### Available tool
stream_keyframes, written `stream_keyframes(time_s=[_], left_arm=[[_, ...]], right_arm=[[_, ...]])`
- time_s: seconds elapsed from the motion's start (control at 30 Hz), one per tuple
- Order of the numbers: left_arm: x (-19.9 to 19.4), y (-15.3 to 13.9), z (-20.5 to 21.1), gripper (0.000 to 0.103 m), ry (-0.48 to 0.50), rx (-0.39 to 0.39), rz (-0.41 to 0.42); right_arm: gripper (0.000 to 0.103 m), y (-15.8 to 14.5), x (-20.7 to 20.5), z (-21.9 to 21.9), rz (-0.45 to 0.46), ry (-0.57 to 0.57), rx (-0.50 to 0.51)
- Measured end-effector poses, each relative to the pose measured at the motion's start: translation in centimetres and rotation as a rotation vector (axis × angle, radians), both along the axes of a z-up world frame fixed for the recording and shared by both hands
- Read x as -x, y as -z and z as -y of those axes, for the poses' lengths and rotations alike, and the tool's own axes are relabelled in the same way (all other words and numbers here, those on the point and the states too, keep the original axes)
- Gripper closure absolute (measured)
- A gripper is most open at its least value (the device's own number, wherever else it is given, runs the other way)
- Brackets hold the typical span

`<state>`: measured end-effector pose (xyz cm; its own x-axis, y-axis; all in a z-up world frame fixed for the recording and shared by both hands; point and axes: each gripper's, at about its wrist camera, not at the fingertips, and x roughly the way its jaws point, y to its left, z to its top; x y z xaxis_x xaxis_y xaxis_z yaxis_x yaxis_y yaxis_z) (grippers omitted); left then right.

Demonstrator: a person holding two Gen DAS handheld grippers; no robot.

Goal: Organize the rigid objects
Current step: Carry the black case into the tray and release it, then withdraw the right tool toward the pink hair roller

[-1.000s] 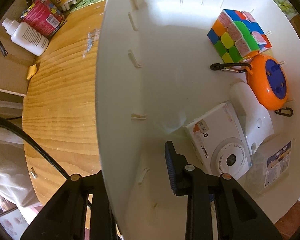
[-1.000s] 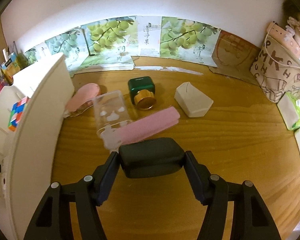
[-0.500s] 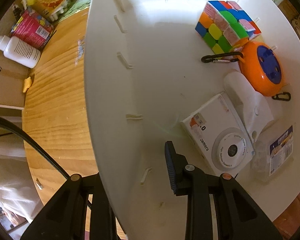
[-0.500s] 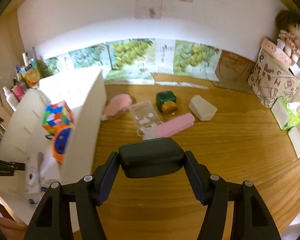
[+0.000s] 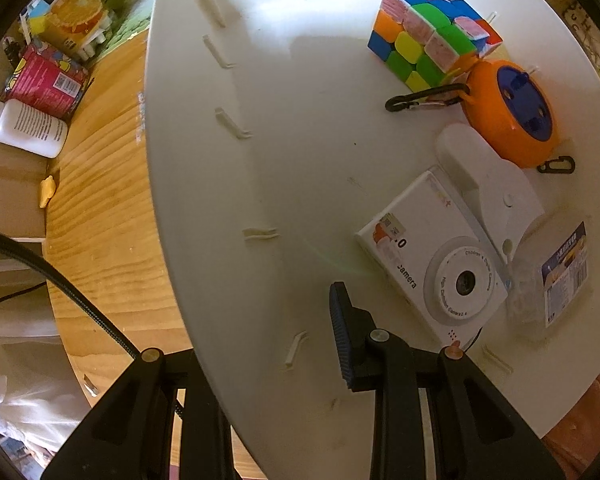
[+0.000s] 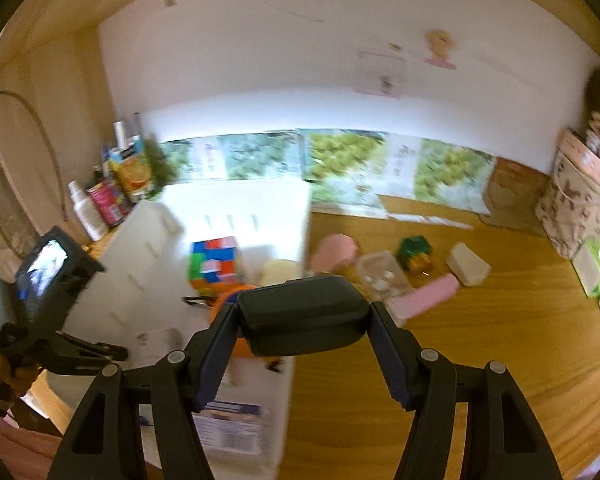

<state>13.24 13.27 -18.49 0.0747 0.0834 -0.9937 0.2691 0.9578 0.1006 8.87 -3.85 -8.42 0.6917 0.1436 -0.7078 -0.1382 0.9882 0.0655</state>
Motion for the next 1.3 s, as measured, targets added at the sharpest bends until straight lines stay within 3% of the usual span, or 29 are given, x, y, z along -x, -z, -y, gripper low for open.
stream_keyframes(time_s=[0.47, 0.63, 1.0, 1.3], left_arm=[[-0.4, -0.1, 0.0, 0.072, -0.010, 0.007, -0.007], [-0.5, -0.1, -0.4, 0.072, -0.021, 0.009, -0.007], [-0.7, 0.0, -0.9, 0.072, -0.032, 0.006, -0.009], [-0.9, 0.1, -0.8, 0.072, -0.039, 0.002, -0.013]], right_arm=[[0.037, 0.2, 0.2, -8.6, 0.041, -0.337, 0.112], [0.037, 0.7, 0.1, -9.4, 0.025, -0.387, 0.119], [0.037, 0.9, -1.1, -7.3, -0.011, -0.325, 0.053], [0.037, 1.6, -3.1, -2.4, -0.082, -0.135, -0.045]])
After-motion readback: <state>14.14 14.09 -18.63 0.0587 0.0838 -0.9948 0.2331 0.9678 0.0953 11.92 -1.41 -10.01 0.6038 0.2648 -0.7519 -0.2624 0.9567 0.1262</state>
